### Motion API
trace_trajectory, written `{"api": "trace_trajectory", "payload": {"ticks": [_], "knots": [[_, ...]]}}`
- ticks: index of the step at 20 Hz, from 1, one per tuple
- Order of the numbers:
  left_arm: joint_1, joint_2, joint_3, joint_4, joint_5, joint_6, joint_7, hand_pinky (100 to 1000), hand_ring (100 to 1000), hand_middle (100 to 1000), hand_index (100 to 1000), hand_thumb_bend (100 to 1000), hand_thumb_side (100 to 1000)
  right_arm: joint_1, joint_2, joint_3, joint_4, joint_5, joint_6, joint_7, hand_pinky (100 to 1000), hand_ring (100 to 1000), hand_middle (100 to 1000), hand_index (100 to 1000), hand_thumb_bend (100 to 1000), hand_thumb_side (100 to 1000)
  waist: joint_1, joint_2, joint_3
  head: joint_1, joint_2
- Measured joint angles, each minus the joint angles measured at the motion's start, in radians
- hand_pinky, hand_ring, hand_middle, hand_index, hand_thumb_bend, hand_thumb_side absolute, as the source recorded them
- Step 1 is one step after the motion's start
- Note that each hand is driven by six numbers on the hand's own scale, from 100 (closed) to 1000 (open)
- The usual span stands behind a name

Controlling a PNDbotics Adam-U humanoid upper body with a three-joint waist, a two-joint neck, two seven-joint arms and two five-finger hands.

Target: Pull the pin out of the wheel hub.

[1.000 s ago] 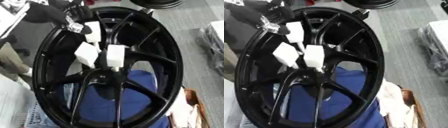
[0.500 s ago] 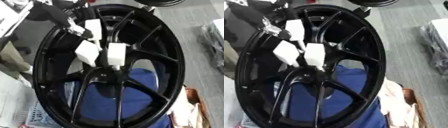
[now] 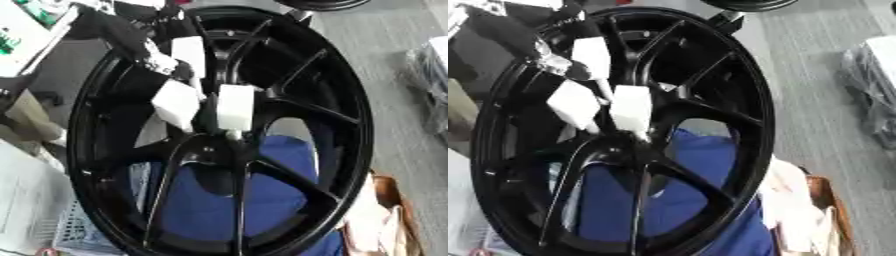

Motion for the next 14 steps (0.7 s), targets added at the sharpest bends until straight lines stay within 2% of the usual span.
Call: {"api": "trace_trajectory", "payload": {"ticks": [8, 14], "knots": [[0.000, -0.004, -0.001, 0.003, -0.001, -0.006, 0.004, 813, 751, 658, 754, 404, 465, 0.000, 0.000, 0.002, 0.000, -0.001, -0.001, -0.001, 742, 715, 715, 794, 100, 450, 0.000, 0.000, -0.003, 0.002, 0.000], [-0.001, -0.008, -0.001, 0.004, -0.001, -0.010, 0.004, 803, 691, 569, 728, 380, 436, 0.001, 0.002, 0.002, 0.000, -0.004, -0.002, -0.003, 742, 715, 715, 794, 100, 454, 0.000, 0.000, -0.005, 0.003, 0.000]]}}
